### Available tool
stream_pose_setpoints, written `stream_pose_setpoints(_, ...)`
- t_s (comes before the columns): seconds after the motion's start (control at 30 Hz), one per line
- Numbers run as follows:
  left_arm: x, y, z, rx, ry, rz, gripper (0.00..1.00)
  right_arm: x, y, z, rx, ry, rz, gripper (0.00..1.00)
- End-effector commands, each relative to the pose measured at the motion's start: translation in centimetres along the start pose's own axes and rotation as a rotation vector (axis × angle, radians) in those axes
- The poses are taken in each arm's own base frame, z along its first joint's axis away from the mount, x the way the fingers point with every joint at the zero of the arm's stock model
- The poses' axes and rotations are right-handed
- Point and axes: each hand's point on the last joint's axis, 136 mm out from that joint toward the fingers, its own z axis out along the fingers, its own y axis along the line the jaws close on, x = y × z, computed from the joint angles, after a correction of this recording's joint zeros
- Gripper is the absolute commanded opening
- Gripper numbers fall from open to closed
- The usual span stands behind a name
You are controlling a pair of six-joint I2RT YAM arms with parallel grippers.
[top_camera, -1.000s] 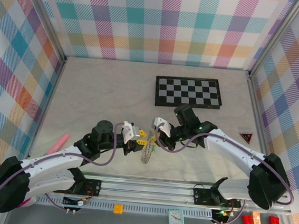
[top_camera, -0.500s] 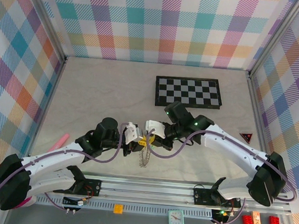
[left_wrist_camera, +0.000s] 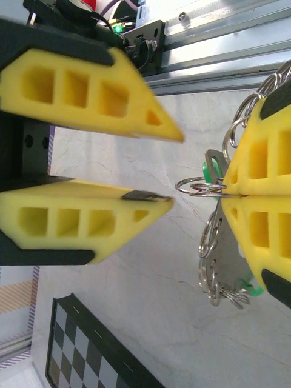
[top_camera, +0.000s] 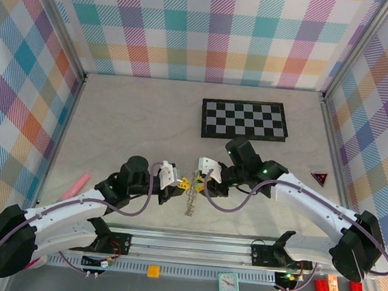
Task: Put the keys on the keyring
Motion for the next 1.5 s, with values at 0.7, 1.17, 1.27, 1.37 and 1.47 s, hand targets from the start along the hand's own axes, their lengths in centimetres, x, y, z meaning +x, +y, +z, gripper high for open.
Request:
stream_pose_setpoints(0.7,-2.5,-1.2,-0.2,0.064,-0.157,0.034,0.0,-1.2,0.1,1.3,-0.105,-0.173,0.083,0.25)
stream_pose_setpoints(1.17,-1.8,0.3,-0.7,-0.032,-0.068,0.015,0.33,0.2,-0.2,1.0,-0.084,-0.014,0.059,0.0)
stream_pose_setpoints(1.27,-1.7,0.3,-0.8,-0.038,-0.041,0.016,0.33,0.4,-0.3,0.8,-0.081,0.034,0.036,0.0)
stream_pose_setpoints(1.37,-1.9,0.4,-0.7,-0.038,-0.038,0.017,0.33,0.3,-0.2,0.7,-0.078,0.078,0.0,0.0)
stream_pose_setpoints(1.47,-2.1,0.5,-0.6,-0.038,-0.032,0.016,0.33,0.2,0.0,0.8,-0.081,0.119,-0.036,0.0)
